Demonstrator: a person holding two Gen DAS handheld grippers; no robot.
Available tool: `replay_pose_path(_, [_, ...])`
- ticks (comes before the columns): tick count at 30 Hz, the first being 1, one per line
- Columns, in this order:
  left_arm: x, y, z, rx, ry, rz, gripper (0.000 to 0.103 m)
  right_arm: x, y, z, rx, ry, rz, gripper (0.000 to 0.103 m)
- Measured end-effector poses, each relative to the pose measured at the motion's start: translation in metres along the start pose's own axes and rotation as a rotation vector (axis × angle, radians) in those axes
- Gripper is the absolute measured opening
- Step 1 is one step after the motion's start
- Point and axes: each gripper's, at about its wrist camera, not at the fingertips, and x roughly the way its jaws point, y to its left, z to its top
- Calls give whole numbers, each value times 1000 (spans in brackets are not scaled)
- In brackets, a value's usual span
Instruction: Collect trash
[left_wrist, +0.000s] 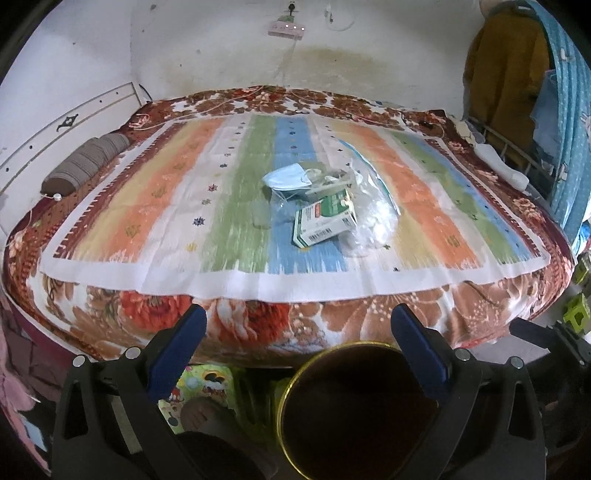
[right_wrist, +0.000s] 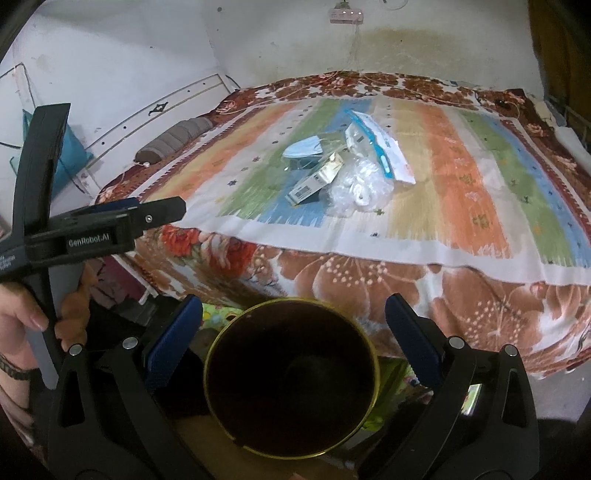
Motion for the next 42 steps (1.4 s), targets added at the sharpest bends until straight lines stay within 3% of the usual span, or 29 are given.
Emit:
replay_pose_path(5, [15,7,18,-22,27,-1,97,5,-7,17,-10,-8,-32,94])
replay_pose_path(10, [19,-3,27,49,6,42,97,12,-15,34,-29,-8,-69,94])
replay_pose_path(13, [26,-1,33,35,27,28,97,14,-18,43,-46,-23,-103,89])
replay_pose_path(26, [69,3,61,10,94,30,97,32,-41,80,-43,-29,-149,90])
replay_pose_path(42, [115,28,87,-143,159,38,97,67,-60,113,-21,-3,-191,90])
